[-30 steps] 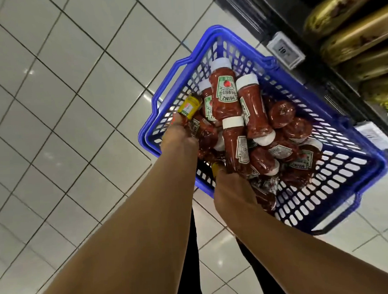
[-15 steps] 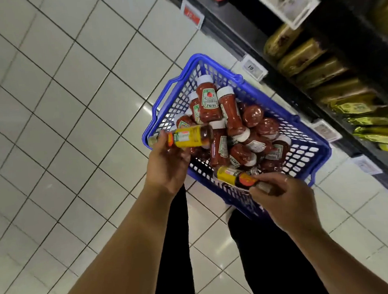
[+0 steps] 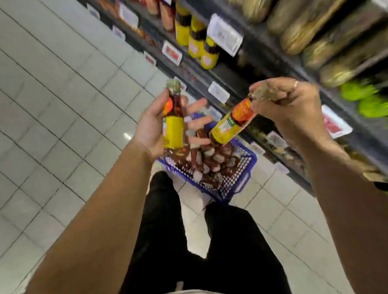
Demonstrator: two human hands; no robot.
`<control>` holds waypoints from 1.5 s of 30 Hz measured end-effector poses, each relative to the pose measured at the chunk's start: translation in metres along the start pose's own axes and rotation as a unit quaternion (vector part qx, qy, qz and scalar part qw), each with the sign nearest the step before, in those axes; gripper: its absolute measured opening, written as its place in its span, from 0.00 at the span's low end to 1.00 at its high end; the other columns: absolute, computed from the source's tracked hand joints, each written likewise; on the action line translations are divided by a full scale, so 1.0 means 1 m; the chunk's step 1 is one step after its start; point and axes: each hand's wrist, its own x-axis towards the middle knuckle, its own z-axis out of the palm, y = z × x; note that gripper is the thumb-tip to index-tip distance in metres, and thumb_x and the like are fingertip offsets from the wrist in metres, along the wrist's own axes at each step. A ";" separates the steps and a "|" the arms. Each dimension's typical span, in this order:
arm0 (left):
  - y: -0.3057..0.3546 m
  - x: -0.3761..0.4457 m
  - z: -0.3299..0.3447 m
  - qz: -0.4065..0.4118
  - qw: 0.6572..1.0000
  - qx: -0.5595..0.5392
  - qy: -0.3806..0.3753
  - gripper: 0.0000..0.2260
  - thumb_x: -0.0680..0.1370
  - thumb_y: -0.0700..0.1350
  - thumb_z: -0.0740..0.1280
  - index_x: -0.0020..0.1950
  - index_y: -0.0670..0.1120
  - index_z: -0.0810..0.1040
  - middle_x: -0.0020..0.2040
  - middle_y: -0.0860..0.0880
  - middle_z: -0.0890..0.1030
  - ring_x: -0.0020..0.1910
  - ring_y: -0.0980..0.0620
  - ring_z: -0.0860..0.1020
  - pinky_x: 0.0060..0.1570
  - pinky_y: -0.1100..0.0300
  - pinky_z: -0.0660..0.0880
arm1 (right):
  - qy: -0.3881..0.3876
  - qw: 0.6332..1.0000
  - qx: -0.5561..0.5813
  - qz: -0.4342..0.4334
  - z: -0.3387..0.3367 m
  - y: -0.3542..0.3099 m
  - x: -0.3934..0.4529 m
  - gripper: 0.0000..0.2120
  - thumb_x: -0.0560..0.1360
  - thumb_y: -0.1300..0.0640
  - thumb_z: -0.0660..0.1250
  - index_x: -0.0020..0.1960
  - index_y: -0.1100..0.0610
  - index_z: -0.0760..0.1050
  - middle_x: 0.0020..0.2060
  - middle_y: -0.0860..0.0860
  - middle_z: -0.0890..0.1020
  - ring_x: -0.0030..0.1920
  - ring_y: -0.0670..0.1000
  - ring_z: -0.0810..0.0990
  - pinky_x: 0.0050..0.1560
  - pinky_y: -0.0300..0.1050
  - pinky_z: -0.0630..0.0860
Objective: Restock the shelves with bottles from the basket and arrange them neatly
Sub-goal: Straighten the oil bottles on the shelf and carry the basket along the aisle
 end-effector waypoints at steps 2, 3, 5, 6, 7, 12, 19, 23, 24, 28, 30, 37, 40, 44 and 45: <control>0.020 -0.005 0.035 -0.024 0.998 -0.002 -0.053 0.21 0.83 0.59 0.59 0.55 0.43 0.80 0.72 0.40 0.75 0.71 0.32 0.72 0.63 0.24 0.65 | 0.003 0.999 0.032 -0.032 0.003 -0.052 0.009 0.12 0.70 0.71 0.72 0.49 0.57 0.81 0.41 0.41 0.86 0.40 0.39 0.81 0.42 0.34 0.77; 0.031 -0.009 0.054 -0.028 0.995 -0.015 -0.097 0.22 0.85 0.59 0.56 0.57 0.42 0.80 0.70 0.39 0.76 0.70 0.33 0.72 0.64 0.24 0.65 | 0.008 0.998 0.041 -0.048 0.006 -0.079 0.014 0.12 0.70 0.70 0.71 0.50 0.57 0.81 0.41 0.40 0.87 0.40 0.38 0.82 0.42 0.32 0.76; 0.056 -0.016 0.096 -0.043 0.990 -0.029 -0.132 0.25 0.85 0.58 0.53 0.61 0.40 0.79 0.65 0.39 0.79 0.72 0.32 0.71 0.66 0.24 0.63 | 0.021 0.995 0.040 -0.086 0.015 -0.131 0.023 0.12 0.69 0.68 0.72 0.49 0.54 0.82 0.42 0.40 0.87 0.42 0.38 0.83 0.45 0.33 0.77; 0.069 -0.021 0.116 -0.050 0.991 -0.021 -0.123 0.24 0.85 0.58 0.55 0.59 0.40 0.79 0.64 0.38 0.80 0.71 0.30 0.71 0.64 0.27 0.67 | 0.028 0.994 0.035 -0.104 0.019 -0.155 0.026 0.13 0.69 0.68 0.72 0.48 0.53 0.82 0.42 0.39 0.87 0.43 0.38 0.83 0.46 0.33 0.77; 0.082 -0.024 0.132 -0.054 0.991 -0.004 -0.120 0.22 0.83 0.59 0.58 0.57 0.41 0.79 0.64 0.37 0.80 0.70 0.30 0.72 0.61 0.30 0.73 | 0.036 0.992 0.033 -0.119 0.024 -0.177 0.029 0.13 0.69 0.68 0.72 0.48 0.53 0.82 0.41 0.39 0.87 0.43 0.38 0.83 0.45 0.33 0.77; 0.152 -0.049 0.187 -0.022 0.994 0.065 -0.082 0.16 0.77 0.55 0.70 0.50 0.41 0.80 0.60 0.35 0.81 0.65 0.30 0.77 0.48 0.42 0.83 | 0.096 0.977 0.054 -0.181 0.055 -0.253 0.035 0.13 0.68 0.62 0.72 0.48 0.47 0.83 0.44 0.43 0.87 0.45 0.42 0.84 0.45 0.36 0.78; 0.212 -0.092 0.247 0.052 0.987 0.135 -0.069 0.16 0.79 0.56 0.67 0.45 0.43 0.80 0.52 0.39 0.82 0.60 0.35 0.78 0.47 0.48 0.82 | 0.108 0.966 0.134 -0.192 0.120 -0.316 0.038 0.12 0.77 0.53 0.67 0.60 0.49 0.76 0.51 0.49 0.86 0.49 0.46 0.84 0.46 0.42 0.80; 0.236 -0.122 0.288 0.101 0.974 0.192 -0.072 0.17 0.81 0.56 0.65 0.53 0.41 0.77 0.52 0.39 0.80 0.49 0.41 0.83 0.43 0.47 0.83 | 0.139 0.956 0.080 -0.246 0.139 -0.351 0.036 0.11 0.76 0.47 0.73 0.56 0.44 0.75 0.47 0.46 0.86 0.49 0.46 0.85 0.53 0.42 0.80; 0.243 -0.130 0.299 0.114 0.965 0.222 -0.077 0.18 0.82 0.57 0.64 0.55 0.41 0.76 0.54 0.38 0.79 0.51 0.41 0.83 0.45 0.45 0.82 | 0.140 0.954 0.070 -0.257 0.139 -0.363 0.036 0.11 0.75 0.43 0.73 0.54 0.43 0.75 0.45 0.46 0.85 0.48 0.46 0.85 0.52 0.43 0.80; 0.275 -0.164 0.341 0.198 0.928 0.306 -0.075 0.17 0.80 0.58 0.65 0.48 0.44 0.80 0.56 0.42 0.83 0.56 0.41 0.83 0.53 0.36 0.80 | 0.091 0.945 0.090 -0.302 0.133 -0.424 0.031 0.18 0.69 0.30 0.71 0.50 0.41 0.76 0.46 0.56 0.84 0.47 0.53 0.84 0.49 0.52 0.82; 0.295 -0.183 0.363 0.257 0.909 0.319 -0.078 0.17 0.79 0.58 0.65 0.45 0.46 0.83 0.55 0.42 0.84 0.57 0.40 0.83 0.49 0.38 0.82 | 0.060 0.931 0.129 -0.337 0.126 -0.457 0.027 0.19 0.71 0.31 0.70 0.54 0.43 0.75 0.44 0.56 0.84 0.44 0.51 0.84 0.43 0.45 0.81; 0.345 -0.212 0.437 0.403 0.823 0.396 -0.058 0.17 0.79 0.59 0.66 0.52 0.46 0.72 0.38 0.44 0.78 0.30 0.46 0.76 0.30 0.56 0.75 | -0.029 0.911 0.256 -0.321 0.112 -0.534 0.021 0.17 0.75 0.47 0.68 0.61 0.52 0.72 0.38 0.54 0.80 0.34 0.53 0.79 0.33 0.51 0.81; 0.365 -0.203 0.466 0.429 0.808 0.395 -0.081 0.15 0.80 0.58 0.65 0.48 0.46 0.74 0.36 0.43 0.75 0.27 0.47 0.73 0.28 0.58 0.72 | 0.002 0.918 0.236 -0.319 0.106 -0.555 0.028 0.15 0.74 0.47 0.71 0.56 0.53 0.75 0.36 0.55 0.78 0.31 0.54 0.76 0.29 0.49 0.76; 0.398 -0.182 0.502 0.439 0.790 0.410 -0.124 0.14 0.79 0.57 0.66 0.49 0.46 0.74 0.36 0.44 0.75 0.27 0.47 0.72 0.29 0.57 0.72 | 0.099 0.918 0.133 -0.360 0.097 -0.578 0.054 0.07 0.75 0.56 0.75 0.50 0.51 0.78 0.31 0.56 0.77 0.28 0.56 0.75 0.28 0.48 0.74; 0.408 -0.176 0.511 0.443 0.782 0.418 -0.131 0.14 0.78 0.57 0.66 0.50 0.46 0.73 0.36 0.44 0.76 0.27 0.47 0.72 0.30 0.57 0.72 | 0.120 0.916 0.117 -0.364 0.095 -0.582 0.062 0.07 0.76 0.57 0.75 0.51 0.52 0.77 0.29 0.57 0.76 0.28 0.56 0.74 0.28 0.48 0.74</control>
